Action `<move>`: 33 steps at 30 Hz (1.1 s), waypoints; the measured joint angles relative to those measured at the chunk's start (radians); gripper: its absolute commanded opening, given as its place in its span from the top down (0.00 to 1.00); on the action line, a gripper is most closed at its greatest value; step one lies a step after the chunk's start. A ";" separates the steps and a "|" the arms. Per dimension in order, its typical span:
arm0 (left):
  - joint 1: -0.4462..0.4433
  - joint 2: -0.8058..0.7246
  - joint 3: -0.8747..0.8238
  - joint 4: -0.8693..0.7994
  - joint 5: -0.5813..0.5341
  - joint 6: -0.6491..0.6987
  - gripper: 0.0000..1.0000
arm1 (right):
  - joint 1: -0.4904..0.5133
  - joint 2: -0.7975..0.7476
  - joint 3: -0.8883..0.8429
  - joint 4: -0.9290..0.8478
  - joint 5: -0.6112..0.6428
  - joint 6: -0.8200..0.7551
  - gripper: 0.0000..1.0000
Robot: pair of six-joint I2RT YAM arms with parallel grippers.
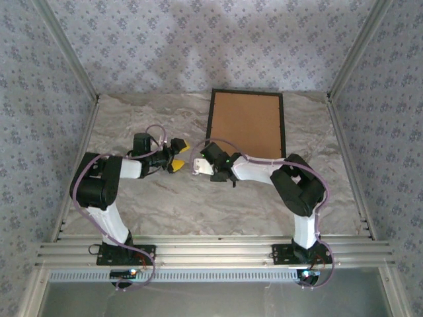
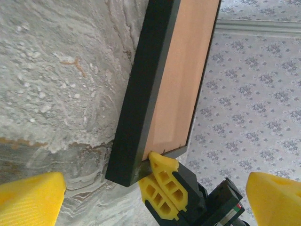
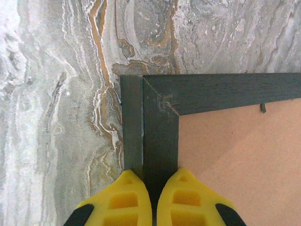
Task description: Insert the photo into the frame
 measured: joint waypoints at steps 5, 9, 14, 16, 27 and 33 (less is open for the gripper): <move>-0.029 0.000 0.000 0.024 0.000 -0.024 0.01 | -0.003 0.000 0.069 -0.097 -0.023 0.037 1.00; -0.046 0.000 0.000 0.040 0.000 -0.040 0.01 | 0.000 -0.001 0.100 -0.132 -0.026 0.052 1.00; -0.055 0.001 0.000 0.056 0.000 -0.046 0.01 | 0.009 -0.014 0.125 -0.178 -0.035 0.068 1.00; -0.063 0.011 0.003 0.061 0.002 -0.047 0.01 | 0.014 -0.029 0.128 -0.191 -0.049 0.076 1.00; -0.106 0.116 0.043 0.188 0.023 -0.113 0.02 | 0.042 -0.096 0.169 -0.201 -0.068 0.103 1.00; -0.084 0.114 0.045 0.165 0.033 -0.102 0.02 | 0.029 -0.088 0.143 -0.189 -0.101 0.119 0.32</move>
